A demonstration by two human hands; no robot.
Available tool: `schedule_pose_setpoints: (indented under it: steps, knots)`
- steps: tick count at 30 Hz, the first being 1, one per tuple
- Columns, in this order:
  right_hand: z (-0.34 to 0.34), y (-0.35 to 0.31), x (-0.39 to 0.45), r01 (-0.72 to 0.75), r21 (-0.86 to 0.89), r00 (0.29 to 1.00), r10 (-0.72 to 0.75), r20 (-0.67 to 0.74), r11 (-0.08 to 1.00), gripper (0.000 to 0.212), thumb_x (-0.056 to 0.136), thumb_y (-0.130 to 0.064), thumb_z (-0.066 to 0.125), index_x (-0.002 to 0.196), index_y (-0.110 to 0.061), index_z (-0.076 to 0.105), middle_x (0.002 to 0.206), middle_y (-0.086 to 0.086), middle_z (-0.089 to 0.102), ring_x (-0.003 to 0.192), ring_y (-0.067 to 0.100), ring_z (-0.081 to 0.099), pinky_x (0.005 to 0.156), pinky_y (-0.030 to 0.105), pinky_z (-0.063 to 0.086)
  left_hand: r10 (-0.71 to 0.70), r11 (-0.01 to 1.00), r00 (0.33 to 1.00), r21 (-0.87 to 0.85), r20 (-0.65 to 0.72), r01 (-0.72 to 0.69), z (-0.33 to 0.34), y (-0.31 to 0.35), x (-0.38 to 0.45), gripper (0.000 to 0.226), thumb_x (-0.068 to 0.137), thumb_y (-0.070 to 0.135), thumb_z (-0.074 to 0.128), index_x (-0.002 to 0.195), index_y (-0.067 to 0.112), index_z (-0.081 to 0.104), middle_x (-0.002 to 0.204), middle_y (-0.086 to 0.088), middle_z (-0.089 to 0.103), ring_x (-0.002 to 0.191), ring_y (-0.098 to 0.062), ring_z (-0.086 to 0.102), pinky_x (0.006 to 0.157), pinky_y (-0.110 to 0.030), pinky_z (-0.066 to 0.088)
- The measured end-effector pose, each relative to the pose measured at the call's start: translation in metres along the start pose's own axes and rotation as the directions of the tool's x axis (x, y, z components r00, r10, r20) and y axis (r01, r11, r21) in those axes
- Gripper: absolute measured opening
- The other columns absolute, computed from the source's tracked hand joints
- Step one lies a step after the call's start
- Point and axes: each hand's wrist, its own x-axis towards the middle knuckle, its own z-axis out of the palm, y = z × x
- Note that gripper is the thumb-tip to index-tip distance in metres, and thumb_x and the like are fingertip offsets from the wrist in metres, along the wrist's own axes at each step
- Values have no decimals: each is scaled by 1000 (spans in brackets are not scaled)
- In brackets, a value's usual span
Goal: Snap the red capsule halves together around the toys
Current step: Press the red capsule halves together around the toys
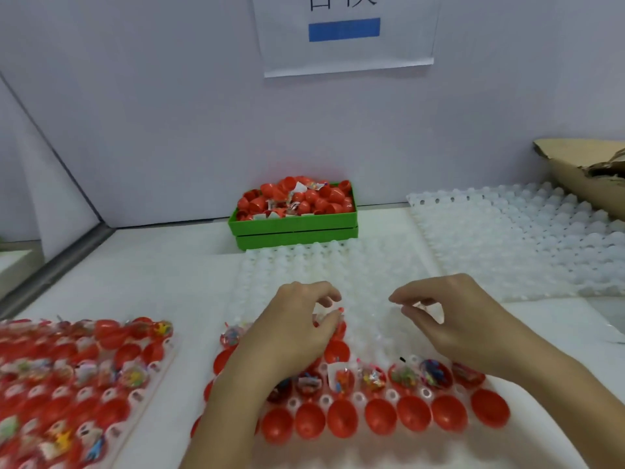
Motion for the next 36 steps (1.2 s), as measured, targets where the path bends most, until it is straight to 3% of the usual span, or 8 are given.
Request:
schedule_pose_setpoints:
  steps: [6, 11, 16, 19, 22, 26, 32, 36]
  knots:
    - [1, -1, 0, -6, -28, 1000, 6, 15, 1000, 23, 94, -19, 62, 111, -29, 74, 106, -22, 71, 90, -26, 53, 83, 0, 42, 7, 994, 998, 105, 56, -13, 1, 5, -4, 31, 91, 37, 62, 121, 43, 57, 111, 17, 54, 95, -2, 53, 87, -23, 46]
    - [4, -3, 0, -8, -42, 1000, 8, 4, 999, 25, 95, -22, 61, 116, -30, 72, 110, -22, 70, 90, -25, 52, 83, -2, 39, 16, 1000, 1000, -14, -1, -16, -1, 5, -3, 32, 87, 25, 69, 116, 36, 63, 103, 16, 61, 93, -1, 59, 84, -20, 53]
    - [4, -14, -2, -17, 87, 994, 26, -104, 996, 24, 93, -20, 64, 114, -28, 72, 99, -25, 71, 94, -16, 60, 84, 3, 44, -11, 965, 961, -253, -275, -62, -3, 13, 0, 30, 82, 14, 71, 104, 33, 67, 84, 13, 67, 83, 2, 64, 62, -8, 50]
    - [0, -29, -5, -21, 310, 999, 33, -34, 951, 26, 87, -32, 70, 113, -36, 70, 93, -22, 72, 91, -2, 67, 77, 14, 52, -73, 933, 923, -354, -377, -71, 2, 24, 0, 22, 85, 19, 67, 103, 33, 69, 84, 16, 68, 84, 4, 65, 61, -8, 49]
    - [2, -42, -6, -98, 469, 995, 72, 73, 878, 38, 81, -33, 78, 117, -37, 66, 94, -13, 73, 84, 8, 72, 72, 20, 56, -70, 911, 926, -402, -371, -92, 9, 35, -2, 19, 85, 24, 69, 101, 34, 69, 83, 14, 69, 82, 2, 66, 63, -13, 54]
    - [5, -44, -1, -126, 610, 987, 163, -5, 782, 23, 92, -2, 64, 108, -17, 70, 83, 2, 75, 70, 13, 72, 60, 19, 52, -80, 887, 942, -455, -325, -82, 14, 42, -2, 19, 84, 30, 74, 102, 33, 68, 82, 13, 68, 79, -1, 67, 62, -30, 60]
    - [-4, -36, 1, -173, 766, 975, 220, 42, 619, 31, 102, -2, 43, 107, -10, 72, 87, 18, 70, 65, 19, 63, 59, 24, 51, -22, 828, 966, -546, -259, -128, 9, 44, -5, 32, 80, 18, 81, 101, 37, 66, 92, 17, 67, 84, -3, 69, 66, -15, 54]
    - [-6, -36, 1, -204, 751, 971, 225, 75, 628, 31, 101, -1, 44, 107, -10, 73, 86, 14, 69, 67, 19, 63, 61, 24, 52, 8, 775, 967, -610, -255, -167, 12, 46, -5, 33, 81, 6, 79, 98, 32, 66, 95, 11, 69, 88, -7, 71, 71, -14, 55]
